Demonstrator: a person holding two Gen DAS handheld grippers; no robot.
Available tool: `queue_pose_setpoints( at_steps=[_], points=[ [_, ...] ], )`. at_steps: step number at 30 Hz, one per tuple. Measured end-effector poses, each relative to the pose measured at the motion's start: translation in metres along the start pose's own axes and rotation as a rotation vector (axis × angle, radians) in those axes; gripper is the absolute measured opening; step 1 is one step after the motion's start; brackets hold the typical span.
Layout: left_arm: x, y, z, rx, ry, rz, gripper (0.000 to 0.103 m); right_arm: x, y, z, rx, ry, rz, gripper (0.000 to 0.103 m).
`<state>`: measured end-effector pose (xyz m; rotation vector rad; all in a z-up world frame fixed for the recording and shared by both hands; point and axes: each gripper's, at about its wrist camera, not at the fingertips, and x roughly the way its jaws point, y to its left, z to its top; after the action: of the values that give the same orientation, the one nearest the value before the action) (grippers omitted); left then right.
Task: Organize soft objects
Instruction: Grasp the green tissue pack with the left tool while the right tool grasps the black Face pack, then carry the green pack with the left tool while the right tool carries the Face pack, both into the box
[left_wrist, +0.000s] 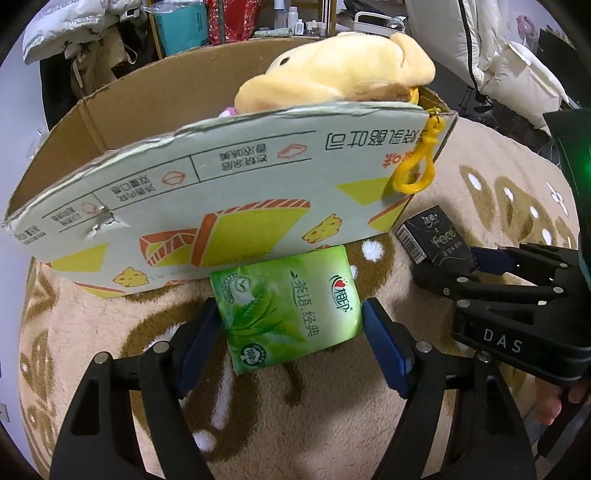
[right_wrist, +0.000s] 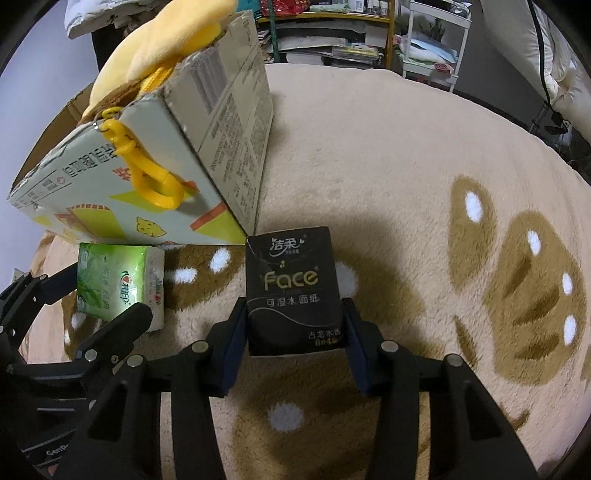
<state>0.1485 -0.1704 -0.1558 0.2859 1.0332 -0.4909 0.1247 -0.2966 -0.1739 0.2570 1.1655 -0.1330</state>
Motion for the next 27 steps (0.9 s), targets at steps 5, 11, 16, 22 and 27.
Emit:
queue_pose_setpoints(
  at_steps=[5, 11, 16, 22, 27],
  points=[
    [-0.01, 0.005, -0.005, -0.012, -0.012, 0.012, 0.076, -0.007, 0.01, -0.008, -0.031, -0.005, 0.006, 0.051],
    [-0.025, 0.02, -0.007, -0.06, -0.038, 0.028, 0.076, -0.015, 0.018, -0.014, -0.055, -0.015, 0.015, 0.05],
    [-0.041, 0.035, -0.011, -0.093, -0.07, 0.049, 0.076, -0.029, 0.027, -0.02, -0.073, -0.042, 0.037, 0.05],
    [-0.068, 0.049, -0.018, -0.113, -0.129, 0.072, 0.076, -0.052, 0.031, -0.024, -0.069, -0.093, 0.069, 0.05],
    [-0.091, 0.057, -0.022, -0.138, -0.19, 0.104, 0.076, -0.07, 0.037, -0.029, -0.065, -0.126, 0.104, 0.05]
  ],
)
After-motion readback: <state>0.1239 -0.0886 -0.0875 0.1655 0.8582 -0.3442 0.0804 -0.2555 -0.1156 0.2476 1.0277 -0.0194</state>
